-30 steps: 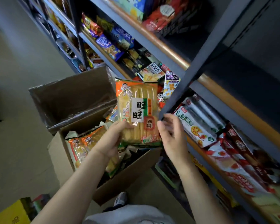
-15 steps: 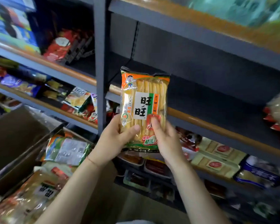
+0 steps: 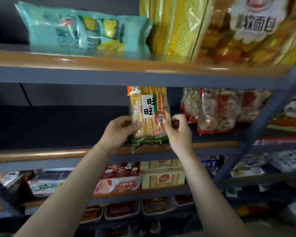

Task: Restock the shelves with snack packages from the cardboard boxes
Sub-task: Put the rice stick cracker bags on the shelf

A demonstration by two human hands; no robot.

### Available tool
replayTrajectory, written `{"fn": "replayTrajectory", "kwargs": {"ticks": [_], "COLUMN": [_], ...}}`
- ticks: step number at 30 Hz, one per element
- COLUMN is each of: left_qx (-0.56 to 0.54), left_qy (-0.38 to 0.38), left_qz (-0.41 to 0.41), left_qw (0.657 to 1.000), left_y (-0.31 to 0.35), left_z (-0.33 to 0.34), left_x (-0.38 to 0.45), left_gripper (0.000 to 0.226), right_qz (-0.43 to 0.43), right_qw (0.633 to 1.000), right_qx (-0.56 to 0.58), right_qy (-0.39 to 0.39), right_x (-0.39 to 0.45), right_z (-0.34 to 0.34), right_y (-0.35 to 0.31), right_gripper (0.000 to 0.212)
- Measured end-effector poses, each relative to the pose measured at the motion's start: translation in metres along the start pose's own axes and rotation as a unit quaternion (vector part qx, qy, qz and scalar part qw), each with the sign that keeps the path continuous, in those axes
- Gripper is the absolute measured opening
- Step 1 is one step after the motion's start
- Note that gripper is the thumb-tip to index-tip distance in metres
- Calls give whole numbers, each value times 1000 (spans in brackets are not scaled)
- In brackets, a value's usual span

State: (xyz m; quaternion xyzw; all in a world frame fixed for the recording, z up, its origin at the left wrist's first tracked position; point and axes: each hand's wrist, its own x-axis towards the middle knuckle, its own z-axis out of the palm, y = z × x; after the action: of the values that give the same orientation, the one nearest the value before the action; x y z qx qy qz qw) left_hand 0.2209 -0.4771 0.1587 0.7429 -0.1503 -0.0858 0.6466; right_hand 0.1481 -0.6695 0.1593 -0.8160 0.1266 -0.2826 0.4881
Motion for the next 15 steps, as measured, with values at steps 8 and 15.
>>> {"fn": "replayTrajectory", "kwargs": {"ticks": [8,15], "left_qx": [-34,-31], "left_qy": [109,96], "left_qz": [6,41], "left_qw": [993,994], "left_y": [0,-14], "left_z": [96,134], "left_x": [125,177], "left_gripper": [41,34], "right_qz": [90,159], "right_qw": [993,980], "right_qx": [-17,104], "right_qy": [-69,-56], "right_x": [105,167], "right_z": [-30,-2], "right_y": [58,104], "right_gripper": [38,11]}}
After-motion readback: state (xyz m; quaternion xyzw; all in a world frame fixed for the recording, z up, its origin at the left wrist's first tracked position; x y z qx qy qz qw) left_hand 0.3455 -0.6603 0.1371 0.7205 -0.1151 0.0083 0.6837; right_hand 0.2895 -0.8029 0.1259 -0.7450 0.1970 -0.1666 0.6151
